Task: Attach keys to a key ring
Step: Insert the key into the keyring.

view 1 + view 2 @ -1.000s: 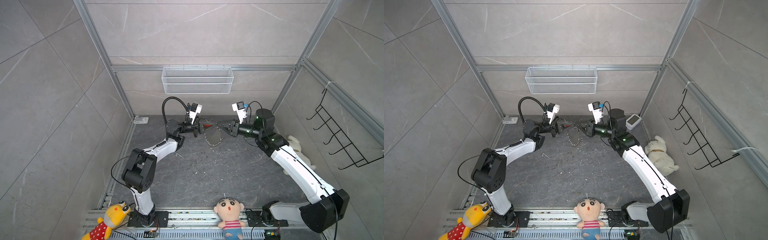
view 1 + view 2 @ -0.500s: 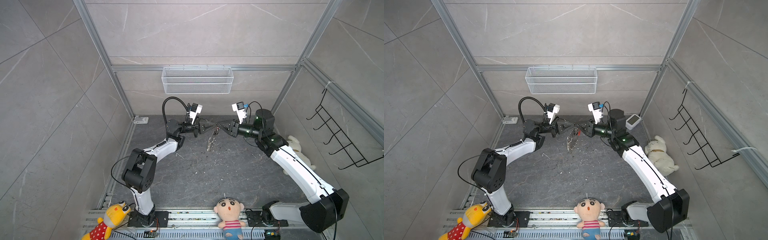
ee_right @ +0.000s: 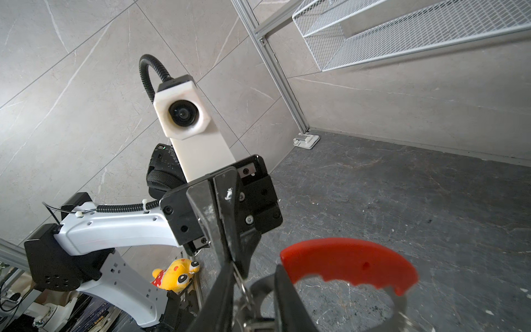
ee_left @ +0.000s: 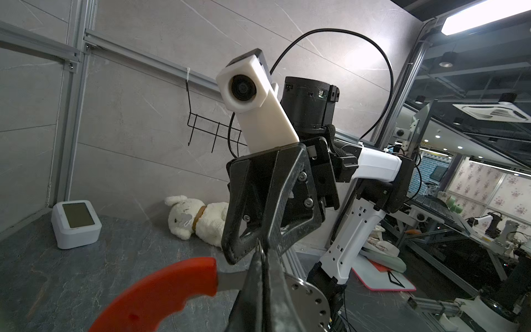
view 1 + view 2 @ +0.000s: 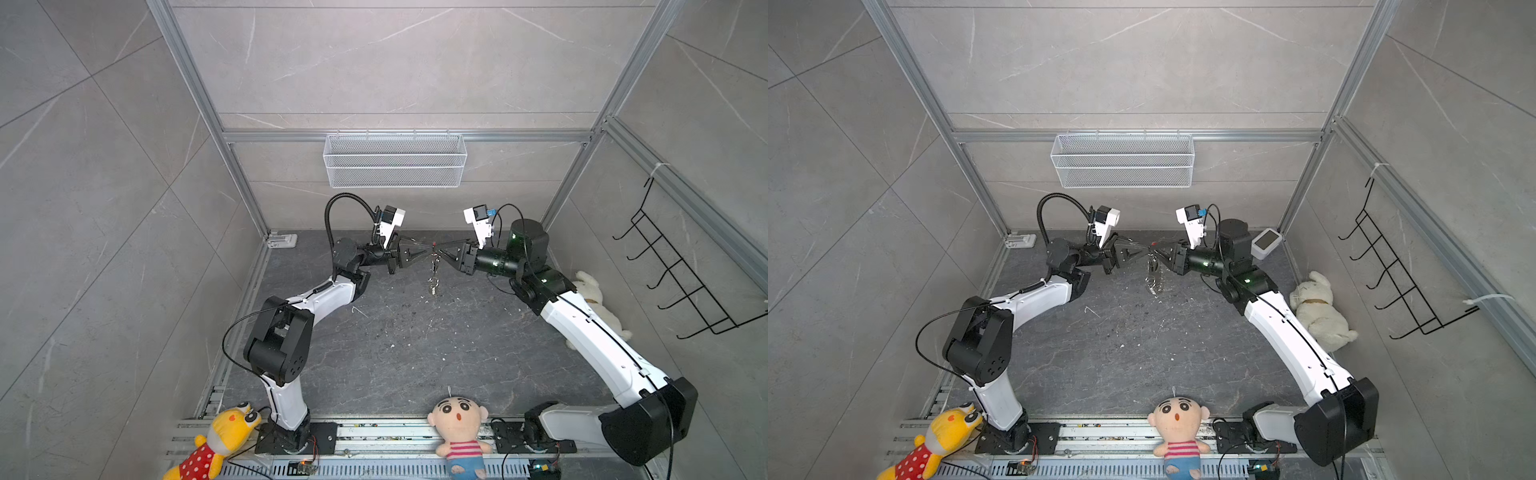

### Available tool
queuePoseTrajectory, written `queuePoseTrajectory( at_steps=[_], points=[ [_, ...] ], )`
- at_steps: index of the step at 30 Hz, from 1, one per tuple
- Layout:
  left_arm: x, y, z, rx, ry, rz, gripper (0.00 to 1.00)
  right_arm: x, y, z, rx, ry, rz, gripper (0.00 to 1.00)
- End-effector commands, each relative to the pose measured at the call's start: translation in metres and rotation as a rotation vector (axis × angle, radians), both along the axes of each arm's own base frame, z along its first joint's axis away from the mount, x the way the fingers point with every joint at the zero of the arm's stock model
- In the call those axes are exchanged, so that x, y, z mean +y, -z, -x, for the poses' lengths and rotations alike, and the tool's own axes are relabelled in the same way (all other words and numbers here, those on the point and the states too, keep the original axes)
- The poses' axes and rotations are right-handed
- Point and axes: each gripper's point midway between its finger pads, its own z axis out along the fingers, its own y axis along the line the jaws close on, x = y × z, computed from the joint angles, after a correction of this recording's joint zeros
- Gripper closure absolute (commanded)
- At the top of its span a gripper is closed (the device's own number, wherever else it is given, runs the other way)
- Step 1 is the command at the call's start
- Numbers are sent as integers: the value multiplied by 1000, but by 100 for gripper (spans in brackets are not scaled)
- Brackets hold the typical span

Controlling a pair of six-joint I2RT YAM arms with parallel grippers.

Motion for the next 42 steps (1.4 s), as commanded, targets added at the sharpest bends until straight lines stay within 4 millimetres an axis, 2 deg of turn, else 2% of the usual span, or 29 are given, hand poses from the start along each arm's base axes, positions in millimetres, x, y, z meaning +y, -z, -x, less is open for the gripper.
queuePoseTrajectory(
  at_steps=[1,8,13,18,19,22,25,28,31,36,42],
  points=[
    [5,-35,11,-108,-3,80,100,-3,7,2,17,11,8,75],
    [5,-35,11,-104,-2,78,100,-3,5,2,13,6,5,86],
    [4,-32,11,-101,3,71,100,-2,3,3,11,-5,1,100],
    [2,-24,8,-80,11,57,100,-2,-2,5,5,-10,21,100],
    [2,-23,8,-75,13,54,96,-1,-3,6,8,-17,30,100],
    [4,-17,9,-71,23,36,72,-1,-5,7,15,-28,63,100],
    [13,-11,11,-77,33,-1,56,-3,-1,8,31,-34,113,100],
    [25,-4,10,-72,47,-68,56,-4,6,12,52,-59,177,100],
    [35,4,10,-66,64,-157,61,-3,11,17,65,-108,222,100],
    [41,16,26,-102,61,-289,71,-5,16,22,88,-138,280,100],
    [38,20,29,-53,126,-290,75,2,14,30,84,-206,281,100]
  ],
)
